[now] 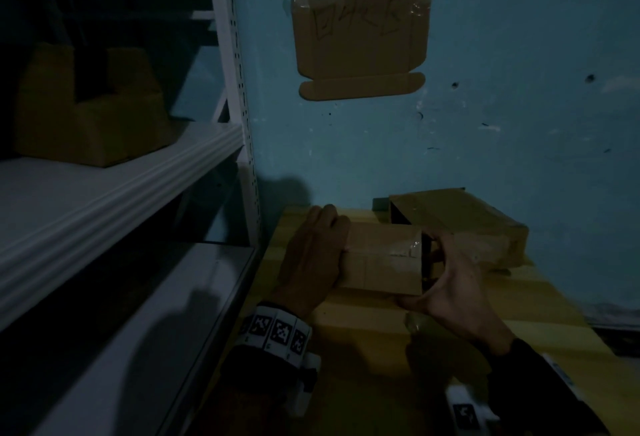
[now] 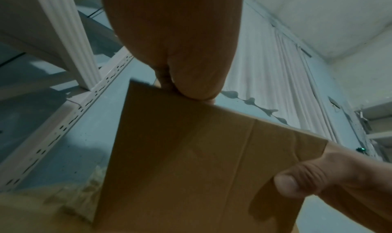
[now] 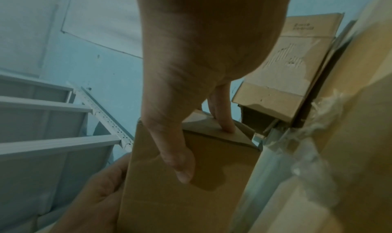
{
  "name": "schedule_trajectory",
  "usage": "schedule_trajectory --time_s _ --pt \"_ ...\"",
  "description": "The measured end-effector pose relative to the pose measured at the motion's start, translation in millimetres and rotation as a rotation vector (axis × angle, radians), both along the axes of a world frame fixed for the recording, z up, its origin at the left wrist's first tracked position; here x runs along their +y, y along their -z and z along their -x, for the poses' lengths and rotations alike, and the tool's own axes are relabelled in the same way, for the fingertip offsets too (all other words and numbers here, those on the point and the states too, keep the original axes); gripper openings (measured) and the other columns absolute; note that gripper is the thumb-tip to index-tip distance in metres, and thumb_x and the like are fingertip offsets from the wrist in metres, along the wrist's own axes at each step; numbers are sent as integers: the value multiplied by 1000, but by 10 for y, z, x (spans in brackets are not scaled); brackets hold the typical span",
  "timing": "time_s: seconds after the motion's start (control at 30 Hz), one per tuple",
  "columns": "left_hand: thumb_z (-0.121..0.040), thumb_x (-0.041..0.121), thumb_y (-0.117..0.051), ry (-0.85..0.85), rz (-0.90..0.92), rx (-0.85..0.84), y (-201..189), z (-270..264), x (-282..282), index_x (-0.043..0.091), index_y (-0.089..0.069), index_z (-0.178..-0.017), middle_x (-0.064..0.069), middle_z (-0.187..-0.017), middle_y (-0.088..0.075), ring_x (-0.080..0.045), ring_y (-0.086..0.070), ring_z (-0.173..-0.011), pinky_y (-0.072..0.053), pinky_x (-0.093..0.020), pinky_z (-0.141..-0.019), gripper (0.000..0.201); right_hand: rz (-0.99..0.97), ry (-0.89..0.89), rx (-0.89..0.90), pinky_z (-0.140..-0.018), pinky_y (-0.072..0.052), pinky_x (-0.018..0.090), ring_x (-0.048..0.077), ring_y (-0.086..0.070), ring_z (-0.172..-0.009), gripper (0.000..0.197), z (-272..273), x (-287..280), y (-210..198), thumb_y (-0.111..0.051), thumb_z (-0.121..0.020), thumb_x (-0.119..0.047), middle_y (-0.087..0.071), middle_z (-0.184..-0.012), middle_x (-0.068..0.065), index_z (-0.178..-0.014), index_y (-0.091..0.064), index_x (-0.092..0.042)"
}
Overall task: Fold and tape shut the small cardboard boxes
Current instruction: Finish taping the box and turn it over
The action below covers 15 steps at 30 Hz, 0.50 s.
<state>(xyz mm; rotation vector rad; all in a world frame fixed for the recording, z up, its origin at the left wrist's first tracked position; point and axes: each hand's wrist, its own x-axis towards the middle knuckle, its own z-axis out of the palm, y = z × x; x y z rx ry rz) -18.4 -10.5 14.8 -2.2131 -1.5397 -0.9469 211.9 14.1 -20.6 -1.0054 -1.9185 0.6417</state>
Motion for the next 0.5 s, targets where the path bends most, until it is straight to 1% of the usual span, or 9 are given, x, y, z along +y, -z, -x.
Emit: schedule_trajectory --time_s 0.03,0.1,0.13,0.2,0.23,0.3,0.37,0.43,0.5 --pt "-69 -8 -46 -11 -19 24 -17 -12 -11 12 -47 -79 -11 -93 -50 -28 -46 -85 -34 -36 -61 23 -9 12 -18 -78 -45 -1 -31 -45 -105 109 1 3 -9 -101 -48 -15 -48 -119 -29 -134 -37 -30" --pt "-74 -1 -36 -20 -56 51 -44 -27 -25 9 -51 -82 -13 -96 -52 -27 -47 -84 -37 -36 -61 20 -22 26 -25 -78 -45 1 -30 -46 -107 109 3 15 -17 -101 -49 -20 -49 -119 -30 -136 -37 -31" --pt "-74 3 -30 -21 -71 62 -38 -32 -25 9 -53 -84 -13 -95 -53 -28 -48 -83 -39 -37 -62 26 -30 25 -26 -79 -44 -1 -30 -46 -108 109 0 20 -19 -101 -49 -20 -48 -120 -30 -137 -37 -29" --pt "-73 6 -27 -21 -96 81 2 -40 -10 8 -56 -89 -14 -94 -57 -30 -51 -83 -44 -41 -66 33 -32 18 -23 -81 -41 -4 -31 -45 -108 109 -2 23 -27 -101 -50 -19 -47 -121 -29 -138 -37 -26" --pt "-72 5 -28 -17 -109 85 29 -36 7 7 -56 -91 -15 -93 -59 -32 -52 -84 -47 -42 -67 34 -26 17 -24 -81 -43 -3 -32 -44 -108 109 -4 19 -30 -101 -50 -18 -47 -121 -30 -138 -36 -27" --pt "-69 3 -31 -13 -107 77 49 -38 30 7 -56 -91 -15 -90 -59 -33 -55 -82 -48 -43 -66 33 -10 13 -23 -80 -46 4 -30 -44 -109 110 -9 11 -28 -101 -50 -20 -47 -122 -30 -137 -35 -29" --pt "-64 -4 -44 -18 -86 70 19 -54 19 8 -53 -86 -14 -85 -57 -33 -55 -75 -46 -40 -62 27 2 16 -20 -84 -45 9 -27 -46 -110 111 -25 23 1 -101 -48 -23 -48 -123 -30 -138 -37 -30" --pt "-53 -14 -58 11 -52 49 -24 -67 -20 11 -49 -81 -12 -82 -54 -30 -52 -71 -39 -36 -59 38 24 12 -27 -84 -45 8 -26 -47 -109 112 -38 28 17 -101 -48 -26 -47 -124 -30 -139 -37 -29" --pt "-55 -15 -57 49 7 0 -55 -56 -41 17 -40 -83 -5 -84 -47 -24 -44 -76 -28 -32 -67 46 22 9 -43 -82 -44 1 -29 -45 -108 109 -49 31 19 -101 -49 -24 -46 -122 -31 -137 -37 -29"
